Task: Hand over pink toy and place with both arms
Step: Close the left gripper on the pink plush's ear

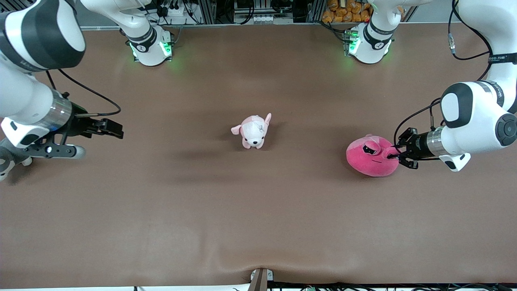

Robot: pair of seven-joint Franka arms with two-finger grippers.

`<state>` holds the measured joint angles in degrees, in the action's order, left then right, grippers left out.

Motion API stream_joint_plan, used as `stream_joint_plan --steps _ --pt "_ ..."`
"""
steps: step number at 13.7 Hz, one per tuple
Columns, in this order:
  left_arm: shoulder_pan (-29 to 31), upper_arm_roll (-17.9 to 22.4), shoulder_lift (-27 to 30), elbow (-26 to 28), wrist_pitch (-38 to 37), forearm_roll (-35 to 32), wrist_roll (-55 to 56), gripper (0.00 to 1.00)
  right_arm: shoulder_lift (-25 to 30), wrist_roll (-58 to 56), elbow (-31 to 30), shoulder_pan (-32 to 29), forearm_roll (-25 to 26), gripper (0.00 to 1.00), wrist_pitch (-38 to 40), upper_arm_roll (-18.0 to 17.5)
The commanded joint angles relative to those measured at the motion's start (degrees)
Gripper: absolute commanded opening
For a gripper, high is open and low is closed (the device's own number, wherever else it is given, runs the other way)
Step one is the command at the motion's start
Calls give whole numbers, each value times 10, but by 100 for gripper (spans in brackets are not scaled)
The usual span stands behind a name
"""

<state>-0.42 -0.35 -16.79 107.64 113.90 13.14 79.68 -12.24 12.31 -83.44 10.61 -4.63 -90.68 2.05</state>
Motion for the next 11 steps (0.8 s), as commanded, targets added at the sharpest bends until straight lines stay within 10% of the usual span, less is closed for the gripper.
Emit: stream_joint_plan --steps 1,11 --pt "-4 1 -5 -17 -7 10 -19 12 -6 10 7 -6 -8 100 0 3" --pt "-13 -12 2 -118 -127 13 -16 0 -6 11 7 -1 -6 100 -1 3"
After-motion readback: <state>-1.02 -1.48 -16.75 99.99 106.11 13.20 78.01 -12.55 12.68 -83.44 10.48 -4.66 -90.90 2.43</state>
